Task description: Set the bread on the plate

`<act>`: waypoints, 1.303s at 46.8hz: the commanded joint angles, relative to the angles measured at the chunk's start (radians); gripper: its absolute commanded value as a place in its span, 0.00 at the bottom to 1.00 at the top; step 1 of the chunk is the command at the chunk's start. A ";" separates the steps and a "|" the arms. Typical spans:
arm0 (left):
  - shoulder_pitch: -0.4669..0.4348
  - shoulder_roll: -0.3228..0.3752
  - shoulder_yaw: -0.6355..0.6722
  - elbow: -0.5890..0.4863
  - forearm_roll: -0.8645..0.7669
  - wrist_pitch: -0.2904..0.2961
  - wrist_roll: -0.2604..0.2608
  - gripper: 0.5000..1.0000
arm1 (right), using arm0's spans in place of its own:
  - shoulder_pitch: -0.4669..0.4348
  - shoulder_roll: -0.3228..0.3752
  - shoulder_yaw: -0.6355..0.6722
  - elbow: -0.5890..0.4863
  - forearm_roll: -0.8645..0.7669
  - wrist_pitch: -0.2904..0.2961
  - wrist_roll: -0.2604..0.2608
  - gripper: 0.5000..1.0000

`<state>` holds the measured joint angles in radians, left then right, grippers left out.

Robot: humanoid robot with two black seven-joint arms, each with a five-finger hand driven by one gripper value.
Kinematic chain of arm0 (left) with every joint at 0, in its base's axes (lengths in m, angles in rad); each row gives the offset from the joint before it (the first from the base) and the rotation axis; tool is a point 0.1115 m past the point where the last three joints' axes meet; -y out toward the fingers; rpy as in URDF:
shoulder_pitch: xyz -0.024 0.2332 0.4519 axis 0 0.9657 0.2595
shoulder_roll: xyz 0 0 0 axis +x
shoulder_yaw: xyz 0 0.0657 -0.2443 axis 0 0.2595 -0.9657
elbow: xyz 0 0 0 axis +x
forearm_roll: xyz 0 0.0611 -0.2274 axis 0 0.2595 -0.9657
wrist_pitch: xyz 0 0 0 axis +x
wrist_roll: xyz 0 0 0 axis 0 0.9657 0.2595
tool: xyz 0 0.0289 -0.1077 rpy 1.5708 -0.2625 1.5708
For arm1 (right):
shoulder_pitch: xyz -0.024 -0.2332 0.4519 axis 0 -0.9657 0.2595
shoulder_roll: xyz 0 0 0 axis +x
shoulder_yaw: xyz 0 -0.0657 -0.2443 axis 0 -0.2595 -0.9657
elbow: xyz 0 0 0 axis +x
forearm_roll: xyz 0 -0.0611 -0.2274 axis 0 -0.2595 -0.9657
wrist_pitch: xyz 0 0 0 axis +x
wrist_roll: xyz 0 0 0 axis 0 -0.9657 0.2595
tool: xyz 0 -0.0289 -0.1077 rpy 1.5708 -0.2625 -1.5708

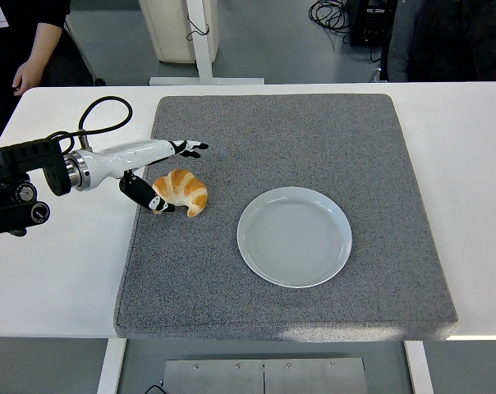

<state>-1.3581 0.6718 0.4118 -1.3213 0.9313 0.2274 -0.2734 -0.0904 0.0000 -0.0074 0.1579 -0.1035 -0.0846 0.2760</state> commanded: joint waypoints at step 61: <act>0.157 -0.173 -0.025 0.281 -0.016 0.059 -0.125 0.22 | 0.001 0.000 0.001 -0.001 -0.001 -0.001 0.000 1.00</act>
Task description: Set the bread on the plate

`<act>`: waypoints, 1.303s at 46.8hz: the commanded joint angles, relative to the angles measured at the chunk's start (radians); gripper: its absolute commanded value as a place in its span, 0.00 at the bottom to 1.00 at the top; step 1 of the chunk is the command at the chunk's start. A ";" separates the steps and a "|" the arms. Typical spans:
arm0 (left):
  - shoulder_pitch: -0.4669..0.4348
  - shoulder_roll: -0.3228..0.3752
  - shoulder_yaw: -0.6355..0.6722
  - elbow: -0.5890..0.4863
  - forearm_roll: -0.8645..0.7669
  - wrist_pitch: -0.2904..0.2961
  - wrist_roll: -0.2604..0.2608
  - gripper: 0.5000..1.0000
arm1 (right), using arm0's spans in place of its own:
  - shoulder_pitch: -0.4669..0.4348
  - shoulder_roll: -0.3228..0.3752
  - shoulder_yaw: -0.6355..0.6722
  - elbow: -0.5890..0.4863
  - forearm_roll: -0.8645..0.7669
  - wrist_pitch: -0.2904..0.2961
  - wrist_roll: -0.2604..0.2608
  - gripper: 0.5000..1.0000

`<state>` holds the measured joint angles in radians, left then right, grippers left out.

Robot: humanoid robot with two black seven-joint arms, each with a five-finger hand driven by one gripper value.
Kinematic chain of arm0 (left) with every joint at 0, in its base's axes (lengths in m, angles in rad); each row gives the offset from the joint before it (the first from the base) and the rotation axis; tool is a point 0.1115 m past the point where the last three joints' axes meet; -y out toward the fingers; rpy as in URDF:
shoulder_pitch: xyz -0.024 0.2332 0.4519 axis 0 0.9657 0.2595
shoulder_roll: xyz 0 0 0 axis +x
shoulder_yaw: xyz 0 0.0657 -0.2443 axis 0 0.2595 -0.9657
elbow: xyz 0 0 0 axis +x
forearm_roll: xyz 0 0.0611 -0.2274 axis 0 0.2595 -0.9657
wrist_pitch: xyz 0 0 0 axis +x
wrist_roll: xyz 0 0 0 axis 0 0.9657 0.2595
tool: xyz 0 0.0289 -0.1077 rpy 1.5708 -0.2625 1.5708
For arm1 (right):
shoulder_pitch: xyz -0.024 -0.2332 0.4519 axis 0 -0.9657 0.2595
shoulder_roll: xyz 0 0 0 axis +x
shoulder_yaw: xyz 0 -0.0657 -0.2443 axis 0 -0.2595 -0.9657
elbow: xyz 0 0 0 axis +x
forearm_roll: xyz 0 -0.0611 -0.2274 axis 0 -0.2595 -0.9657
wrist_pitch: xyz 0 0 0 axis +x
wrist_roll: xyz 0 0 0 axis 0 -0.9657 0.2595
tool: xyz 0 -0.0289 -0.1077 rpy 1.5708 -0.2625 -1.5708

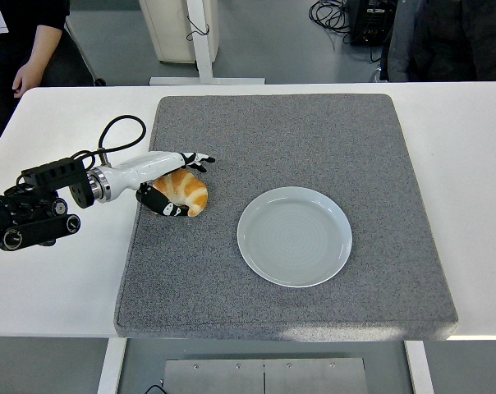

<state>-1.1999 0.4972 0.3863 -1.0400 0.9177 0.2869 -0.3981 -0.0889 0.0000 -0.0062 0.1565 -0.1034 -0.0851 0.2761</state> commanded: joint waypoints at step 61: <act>-0.329 0.029 0.006 0.031 -0.005 -0.020 -0.070 0.00 | 0.000 0.000 0.000 0.001 -0.001 0.001 0.000 1.00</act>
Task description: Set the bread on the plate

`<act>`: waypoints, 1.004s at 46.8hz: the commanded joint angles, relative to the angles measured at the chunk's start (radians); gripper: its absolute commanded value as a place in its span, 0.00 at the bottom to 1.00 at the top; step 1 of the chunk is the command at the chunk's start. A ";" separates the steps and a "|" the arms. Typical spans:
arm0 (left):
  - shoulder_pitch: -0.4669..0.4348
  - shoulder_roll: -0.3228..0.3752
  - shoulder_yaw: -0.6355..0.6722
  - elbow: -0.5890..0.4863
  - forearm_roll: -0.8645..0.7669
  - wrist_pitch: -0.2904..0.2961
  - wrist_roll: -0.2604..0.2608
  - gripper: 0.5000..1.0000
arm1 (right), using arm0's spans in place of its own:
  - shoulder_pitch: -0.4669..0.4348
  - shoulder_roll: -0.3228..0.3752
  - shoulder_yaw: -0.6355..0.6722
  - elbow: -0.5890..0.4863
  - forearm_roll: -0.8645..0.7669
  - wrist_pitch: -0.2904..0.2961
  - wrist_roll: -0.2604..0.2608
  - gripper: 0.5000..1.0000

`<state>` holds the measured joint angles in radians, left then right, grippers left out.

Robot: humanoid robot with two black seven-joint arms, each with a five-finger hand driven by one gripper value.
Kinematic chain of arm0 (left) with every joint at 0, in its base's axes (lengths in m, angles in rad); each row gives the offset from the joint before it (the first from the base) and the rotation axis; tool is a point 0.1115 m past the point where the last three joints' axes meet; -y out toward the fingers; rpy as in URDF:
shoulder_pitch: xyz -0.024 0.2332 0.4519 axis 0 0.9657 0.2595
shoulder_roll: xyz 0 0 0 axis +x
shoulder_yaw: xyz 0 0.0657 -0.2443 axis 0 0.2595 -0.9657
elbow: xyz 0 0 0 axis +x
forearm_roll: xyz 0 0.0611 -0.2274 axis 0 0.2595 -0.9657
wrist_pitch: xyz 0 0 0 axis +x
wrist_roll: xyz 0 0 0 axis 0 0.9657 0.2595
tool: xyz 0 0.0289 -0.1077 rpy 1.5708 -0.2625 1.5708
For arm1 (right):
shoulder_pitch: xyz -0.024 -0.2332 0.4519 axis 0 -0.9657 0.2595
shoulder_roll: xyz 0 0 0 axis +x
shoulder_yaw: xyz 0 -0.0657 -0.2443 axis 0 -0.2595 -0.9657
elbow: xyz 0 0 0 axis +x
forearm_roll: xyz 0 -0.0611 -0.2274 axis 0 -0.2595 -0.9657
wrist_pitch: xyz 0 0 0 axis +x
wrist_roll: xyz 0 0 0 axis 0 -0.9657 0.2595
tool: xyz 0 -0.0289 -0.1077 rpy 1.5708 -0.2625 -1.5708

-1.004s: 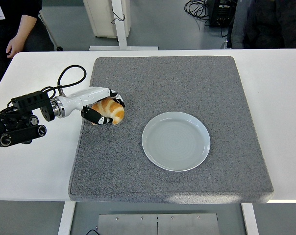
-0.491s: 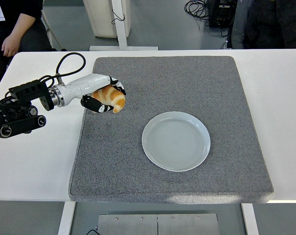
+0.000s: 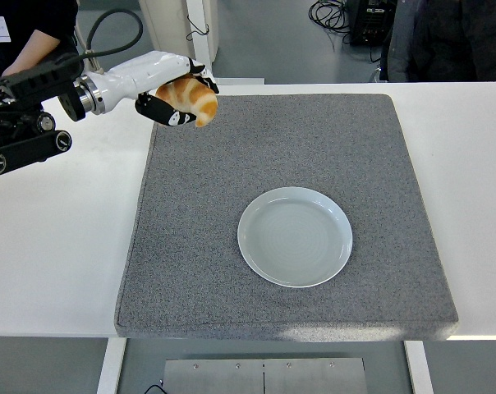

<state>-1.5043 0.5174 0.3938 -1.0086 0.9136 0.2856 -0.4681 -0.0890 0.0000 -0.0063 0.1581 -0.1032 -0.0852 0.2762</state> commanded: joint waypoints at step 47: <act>-0.166 -0.316 -0.024 -0.002 -0.002 -0.045 0.011 0.00 | 0.000 0.000 0.000 -0.002 0.000 -0.001 0.000 1.00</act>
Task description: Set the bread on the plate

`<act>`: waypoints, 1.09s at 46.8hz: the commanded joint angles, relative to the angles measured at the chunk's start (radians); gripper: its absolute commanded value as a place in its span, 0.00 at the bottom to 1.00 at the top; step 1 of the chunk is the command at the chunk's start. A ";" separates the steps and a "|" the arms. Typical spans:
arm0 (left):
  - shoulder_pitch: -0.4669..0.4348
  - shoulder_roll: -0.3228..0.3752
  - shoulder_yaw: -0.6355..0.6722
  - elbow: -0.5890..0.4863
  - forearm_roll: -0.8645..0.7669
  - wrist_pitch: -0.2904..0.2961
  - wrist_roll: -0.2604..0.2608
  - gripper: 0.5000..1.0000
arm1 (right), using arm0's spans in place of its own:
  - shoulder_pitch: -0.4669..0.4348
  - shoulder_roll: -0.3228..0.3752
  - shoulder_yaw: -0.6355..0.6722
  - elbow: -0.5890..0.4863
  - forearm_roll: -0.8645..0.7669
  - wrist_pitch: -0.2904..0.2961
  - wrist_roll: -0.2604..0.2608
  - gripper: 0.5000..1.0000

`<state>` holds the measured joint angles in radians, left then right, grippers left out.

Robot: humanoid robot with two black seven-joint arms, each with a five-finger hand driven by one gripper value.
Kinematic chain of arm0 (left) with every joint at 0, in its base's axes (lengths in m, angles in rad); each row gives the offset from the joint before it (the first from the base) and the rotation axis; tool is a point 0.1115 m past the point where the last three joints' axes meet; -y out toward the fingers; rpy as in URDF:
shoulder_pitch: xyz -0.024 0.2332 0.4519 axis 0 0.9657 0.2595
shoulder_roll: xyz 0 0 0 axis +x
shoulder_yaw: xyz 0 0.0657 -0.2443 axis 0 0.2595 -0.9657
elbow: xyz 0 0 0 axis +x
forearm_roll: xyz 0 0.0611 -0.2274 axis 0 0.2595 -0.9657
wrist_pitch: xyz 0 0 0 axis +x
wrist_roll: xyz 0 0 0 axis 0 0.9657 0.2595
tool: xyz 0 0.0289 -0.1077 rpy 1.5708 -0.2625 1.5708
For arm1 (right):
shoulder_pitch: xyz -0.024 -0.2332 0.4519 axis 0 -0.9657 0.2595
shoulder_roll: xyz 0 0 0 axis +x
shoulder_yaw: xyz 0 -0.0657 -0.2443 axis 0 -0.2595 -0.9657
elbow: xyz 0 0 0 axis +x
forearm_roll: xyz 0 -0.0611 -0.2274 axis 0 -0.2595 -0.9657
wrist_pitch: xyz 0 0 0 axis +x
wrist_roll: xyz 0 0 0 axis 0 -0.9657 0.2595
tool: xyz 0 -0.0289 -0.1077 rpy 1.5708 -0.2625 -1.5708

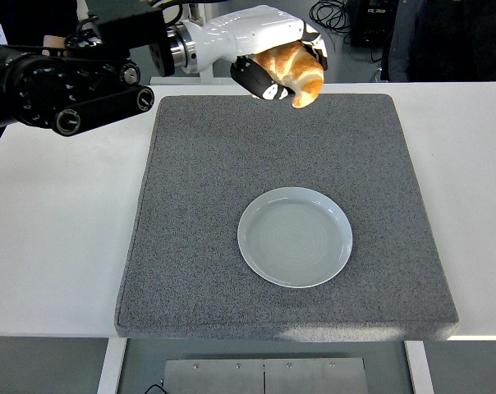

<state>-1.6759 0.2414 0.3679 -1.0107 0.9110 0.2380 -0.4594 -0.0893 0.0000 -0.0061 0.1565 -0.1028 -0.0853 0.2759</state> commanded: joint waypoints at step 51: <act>0.363 -0.178 0.020 0.035 0.186 0.119 -0.077 0.00 | -0.006 0.000 0.000 -0.006 -0.001 -0.001 0.000 1.00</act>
<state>-1.3255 0.0631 0.3881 -0.9909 1.0963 0.3540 -0.5368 -0.0941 0.0000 -0.0072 0.1518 -0.1038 -0.0860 0.2762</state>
